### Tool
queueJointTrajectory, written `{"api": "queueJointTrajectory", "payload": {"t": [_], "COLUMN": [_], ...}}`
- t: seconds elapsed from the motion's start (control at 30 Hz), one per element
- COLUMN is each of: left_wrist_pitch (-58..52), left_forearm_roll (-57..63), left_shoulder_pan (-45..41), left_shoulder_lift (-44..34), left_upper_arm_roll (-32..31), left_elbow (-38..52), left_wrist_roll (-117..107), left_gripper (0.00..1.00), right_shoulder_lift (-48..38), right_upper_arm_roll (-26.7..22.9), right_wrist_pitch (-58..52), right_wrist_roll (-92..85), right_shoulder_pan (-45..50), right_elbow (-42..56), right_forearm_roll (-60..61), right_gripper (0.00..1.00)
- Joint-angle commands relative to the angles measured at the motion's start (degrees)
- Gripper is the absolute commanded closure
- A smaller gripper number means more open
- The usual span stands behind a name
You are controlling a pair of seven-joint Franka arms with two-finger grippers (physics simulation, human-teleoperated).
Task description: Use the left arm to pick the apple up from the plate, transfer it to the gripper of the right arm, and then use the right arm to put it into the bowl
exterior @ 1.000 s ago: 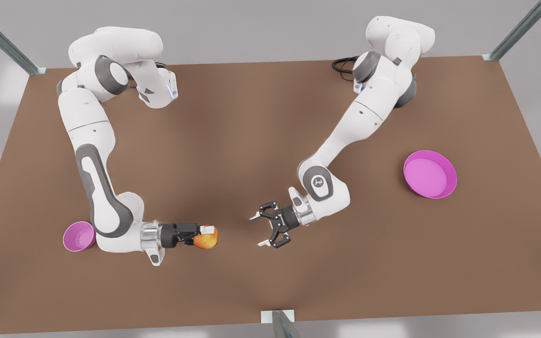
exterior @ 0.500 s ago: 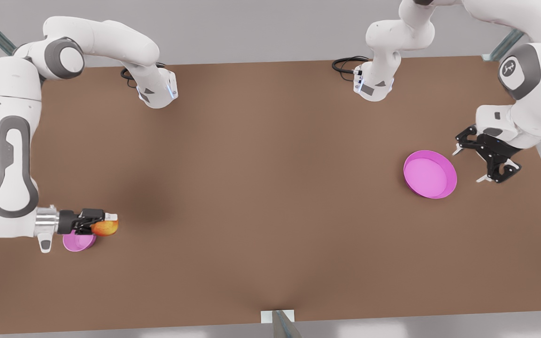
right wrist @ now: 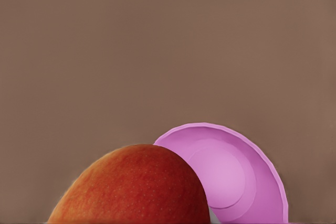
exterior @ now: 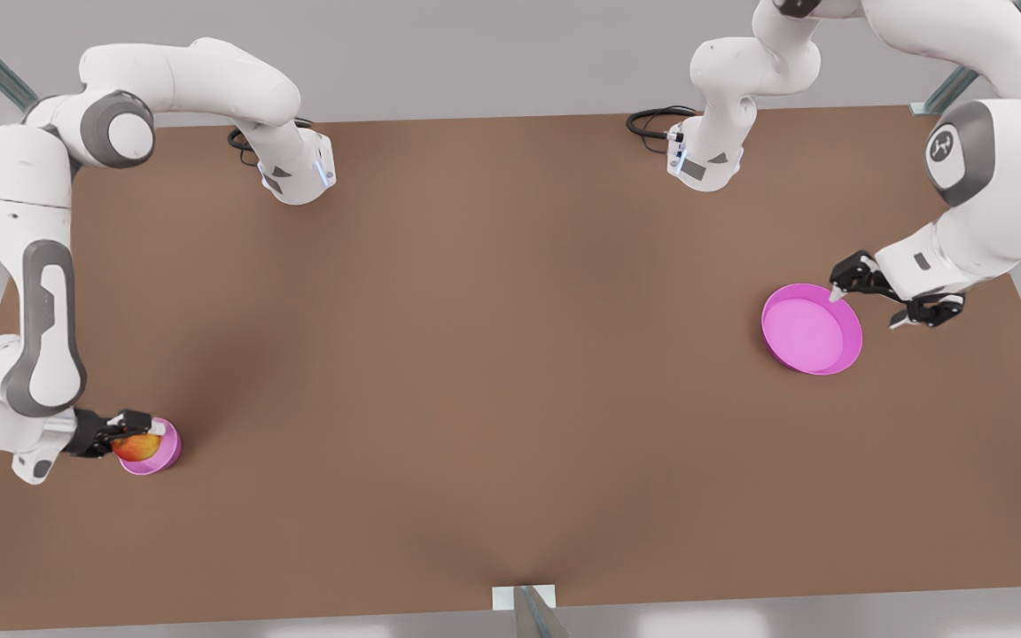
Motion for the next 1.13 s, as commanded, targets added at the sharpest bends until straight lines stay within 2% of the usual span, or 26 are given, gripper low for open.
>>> {"api": "queueJointTrajectory", "payload": {"t": [0.0,0.23,0.27,0.3,0.5,0.53,0.57,0.63,0.73,0.83,0.9,1.1], "left_wrist_pitch": [-0.9,-0.8,-0.8,-0.8,-0.8,-0.8,-0.8,-0.8,-0.5,-0.3,-0.3,-0.3], "left_forearm_roll": [0.0,0.1,0.1,0.2,0.2,0.2,0.2,0.3,0.3,0.3,0.4,0.4], "left_shoulder_pan": [0.1,0.1,0.1,0.1,0.1,0.1,0.1,0.2,0.4,0.4,0.4,0.4], "left_shoulder_lift": [0.0,0.4,0.4,0.5,0.8,0.8,0.8,0.8,0.8,1.1,1.5,3.0], "left_upper_arm_roll": [0.0,0.0,0.0,0.1,0.1,0.1,0.1,0.2,0.2,0.2,0.2,0.2], "left_elbow": [0.0,0.0,0.0,0.0,0.0,0.0,0.0,0.1,1.0,1.8,2.0,3.1], "left_wrist_roll": [-28.1,-28.1,-28.1,-28.0,-28.0,-28.0,-28.0,-28.0,-27.7,-27.7,-27.7,-27.8], "left_gripper": [0.0,0.0,0.0,0.0,0.0,0.0,0.0,0.0,0.0,0.0,0.0,0.0], "right_shoulder_lift": [0.4,0.1,0.0,-0.1,-0.5,-3.4,-10.6,-21.5,-29.7,-41.8,-39.1,-38.6], "right_upper_arm_roll": [-0.1,-0.1,-0.1,-0.1,0.3,1.0,2.4,2.6,5.1,-15.2,-16.6,-15.1], "right_wrist_pitch": [5.7,5.3,5.3,5.3,5.2,4.5,0.6,-6.4,-13.6,-15.2,-15.7,-18.3], "right_wrist_roll": [-4.2,-4.2,-4.2,-4.2,-4.1,-4.0,-1.8,13.4,33.3,38.8,38.8,46.8], "right_shoulder_pan": [0.2,0.1,0.2,0.3,0.0,0.1,1.5,10.0,16.7,31.9,32.8,32.8], "right_elbow": [0.3,-2.3,-2.6,-2.7,-1.9,-1.3,-1.2,-1.2,-2.4,-12.0,-10.6,-7.7], "right_forearm_roll": [-4.1,-7.9,-7.9,-7.9,-8.0,-7.9,-8.0,-13.3,-13.2,-8.2,-7.8,-6.7], "right_gripper": [0.53,0.49,0.32,0.0,0.0,0.0,0.0,0.0,0.0,0.0,0.0,0.0]}}
